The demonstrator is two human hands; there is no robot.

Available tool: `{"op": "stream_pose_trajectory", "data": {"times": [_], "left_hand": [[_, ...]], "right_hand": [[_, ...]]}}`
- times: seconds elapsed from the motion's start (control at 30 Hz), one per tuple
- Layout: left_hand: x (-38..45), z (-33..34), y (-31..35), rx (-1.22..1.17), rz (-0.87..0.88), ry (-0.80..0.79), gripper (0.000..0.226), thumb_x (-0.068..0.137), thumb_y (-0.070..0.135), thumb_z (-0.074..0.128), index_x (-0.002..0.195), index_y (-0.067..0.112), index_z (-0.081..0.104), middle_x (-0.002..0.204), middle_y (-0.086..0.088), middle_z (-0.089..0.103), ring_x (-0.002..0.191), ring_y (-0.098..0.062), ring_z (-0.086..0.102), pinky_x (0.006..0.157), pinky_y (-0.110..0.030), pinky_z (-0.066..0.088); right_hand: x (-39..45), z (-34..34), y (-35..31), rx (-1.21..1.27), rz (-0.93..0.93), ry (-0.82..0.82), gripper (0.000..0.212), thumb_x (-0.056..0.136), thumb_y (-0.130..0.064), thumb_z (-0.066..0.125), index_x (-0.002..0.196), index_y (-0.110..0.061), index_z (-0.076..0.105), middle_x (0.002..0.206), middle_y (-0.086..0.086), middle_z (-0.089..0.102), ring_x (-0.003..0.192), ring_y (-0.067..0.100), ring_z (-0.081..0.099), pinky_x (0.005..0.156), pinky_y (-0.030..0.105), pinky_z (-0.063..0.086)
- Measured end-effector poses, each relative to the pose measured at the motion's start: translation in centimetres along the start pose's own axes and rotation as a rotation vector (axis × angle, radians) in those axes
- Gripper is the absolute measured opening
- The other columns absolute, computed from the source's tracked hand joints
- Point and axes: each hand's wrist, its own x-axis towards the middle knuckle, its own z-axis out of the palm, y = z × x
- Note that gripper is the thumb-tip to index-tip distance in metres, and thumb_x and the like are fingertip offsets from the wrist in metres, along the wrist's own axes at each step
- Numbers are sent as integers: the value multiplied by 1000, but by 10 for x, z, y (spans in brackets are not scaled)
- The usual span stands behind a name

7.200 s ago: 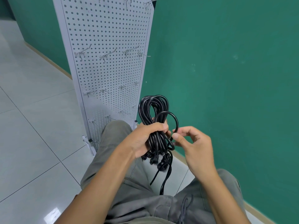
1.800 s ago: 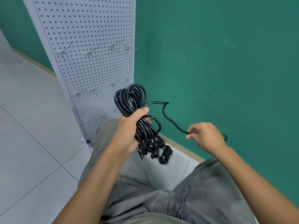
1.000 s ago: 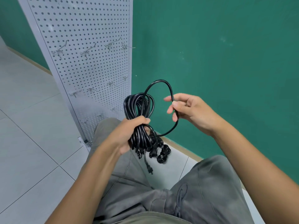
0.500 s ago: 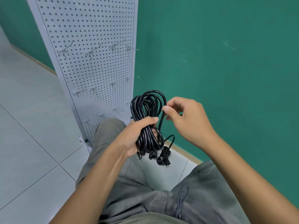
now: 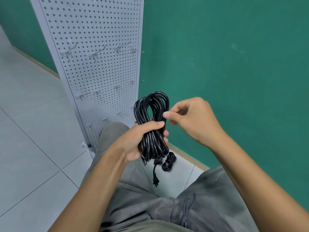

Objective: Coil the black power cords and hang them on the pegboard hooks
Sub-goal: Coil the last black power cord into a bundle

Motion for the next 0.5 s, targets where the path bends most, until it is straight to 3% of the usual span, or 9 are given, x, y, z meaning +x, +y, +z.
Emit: {"op": "stream_pose_trajectory", "data": {"times": [0.07, 0.13, 0.2, 0.27, 0.37, 0.43, 0.5], "left_hand": [[4, -1, -2, -65, 8, -10, 14, 86, 24, 72, 93, 12, 66, 77, -2, 59, 69, -17, 58, 79, -35, 48], [7, 2, -4, -115, 47, 4, 15, 83, 23, 76, 86, 14, 65, 70, 2, 55, 63, -14, 54, 77, -34, 43], [8, 5, -4, -156, 94, 37, 14, 87, 20, 73, 74, 16, 68, 64, 4, 56, 57, -11, 55, 68, -29, 48], [6, 5, -2, -198, 124, 79, 20, 91, 22, 64, 73, 15, 64, 62, 3, 56, 54, -12, 57, 59, -28, 52], [7, -8, 3, -213, 147, 163, 22, 94, 26, 63, 76, 16, 55, 64, 0, 53, 58, -18, 58, 59, -31, 54], [8, -14, 5, -242, 146, 215, 25, 96, 26, 65, 76, 15, 55, 67, -6, 51, 56, -22, 57, 70, -41, 56], [10, -18, 3, -212, 162, 299, 27, 98, 25, 64, 75, 13, 56, 65, -6, 56, 54, -19, 59, 78, -44, 57]], "right_hand": [[1, 4, 0, 58, 12, 15, 27, 85, -35, 80, 64, -21, 72, 61, -8, 70, 56, 8, 60, 61, 24, 50], [1, 15, 2, 229, 19, 29, 24, 89, -29, 77, 69, -18, 71, 60, -9, 69, 56, 4, 60, 63, 18, 49], [-1, 32, 11, 432, 81, 25, 22, 98, -30, 66, 85, -14, 72, 71, -7, 70, 65, 7, 65, 73, 28, 56], [-8, 47, 24, 549, 184, -80, 37, 105, -44, 47, 109, -15, 69, 93, -7, 74, 82, 8, 71, 83, 32, 58], [-26, 63, 42, 635, 245, -368, 65, 98, -63, 25, 131, -20, 61, 115, 1, 75, 105, 16, 72, 101, 35, 53], [-34, 65, 49, 660, 223, -435, 63, 99, -60, 25, 128, -18, 62, 108, 7, 77, 95, 21, 73, 99, 35, 51], [-35, 60, 54, 651, 210, -388, 48, 104, -48, 38, 118, -13, 67, 98, 13, 76, 80, 21, 66, 90, 40, 52]]}}
